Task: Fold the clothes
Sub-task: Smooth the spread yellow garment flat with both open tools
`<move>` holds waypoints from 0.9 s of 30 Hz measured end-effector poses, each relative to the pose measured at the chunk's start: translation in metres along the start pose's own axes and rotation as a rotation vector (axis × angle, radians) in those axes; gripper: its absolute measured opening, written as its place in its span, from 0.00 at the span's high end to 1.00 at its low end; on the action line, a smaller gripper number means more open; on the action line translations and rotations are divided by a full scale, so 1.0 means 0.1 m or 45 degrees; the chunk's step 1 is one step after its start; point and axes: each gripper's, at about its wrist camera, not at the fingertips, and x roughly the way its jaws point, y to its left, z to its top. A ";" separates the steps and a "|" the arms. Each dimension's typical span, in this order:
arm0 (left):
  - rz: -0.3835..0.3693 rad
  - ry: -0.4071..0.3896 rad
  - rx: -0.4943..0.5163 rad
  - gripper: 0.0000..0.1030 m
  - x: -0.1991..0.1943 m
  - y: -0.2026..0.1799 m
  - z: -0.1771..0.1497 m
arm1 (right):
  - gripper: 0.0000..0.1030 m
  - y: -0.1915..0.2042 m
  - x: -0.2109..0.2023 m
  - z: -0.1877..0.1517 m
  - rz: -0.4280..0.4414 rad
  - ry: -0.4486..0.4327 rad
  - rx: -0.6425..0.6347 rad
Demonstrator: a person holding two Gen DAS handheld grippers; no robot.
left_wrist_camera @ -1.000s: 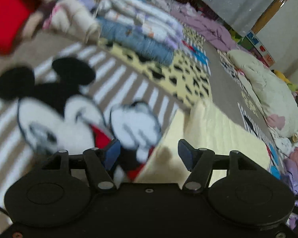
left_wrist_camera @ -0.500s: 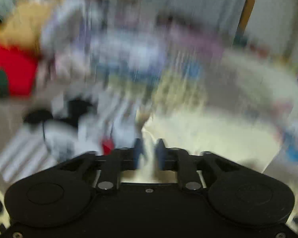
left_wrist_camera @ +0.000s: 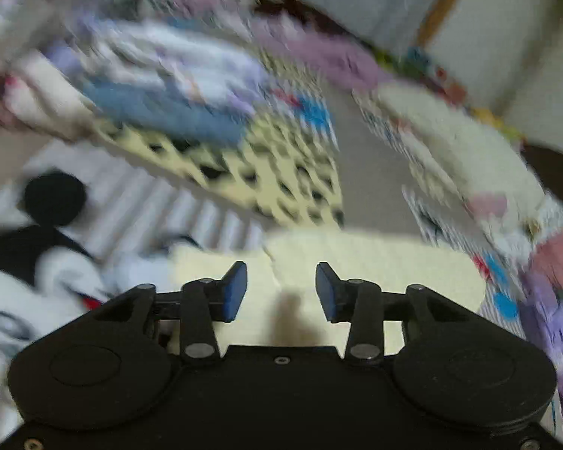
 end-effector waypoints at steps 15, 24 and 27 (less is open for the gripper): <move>0.133 0.085 0.160 0.47 -0.52 -0.34 -1.09 | 0.32 0.05 -0.24 -0.10 -0.085 0.012 -0.165; 0.048 0.081 0.262 0.40 -0.85 -0.66 -1.32 | 0.31 0.14 -0.70 -0.48 -0.209 0.022 -0.363; 0.100 0.183 0.481 0.40 -0.79 -0.79 -1.47 | 0.31 -0.04 -0.97 -0.55 -0.232 0.026 -0.359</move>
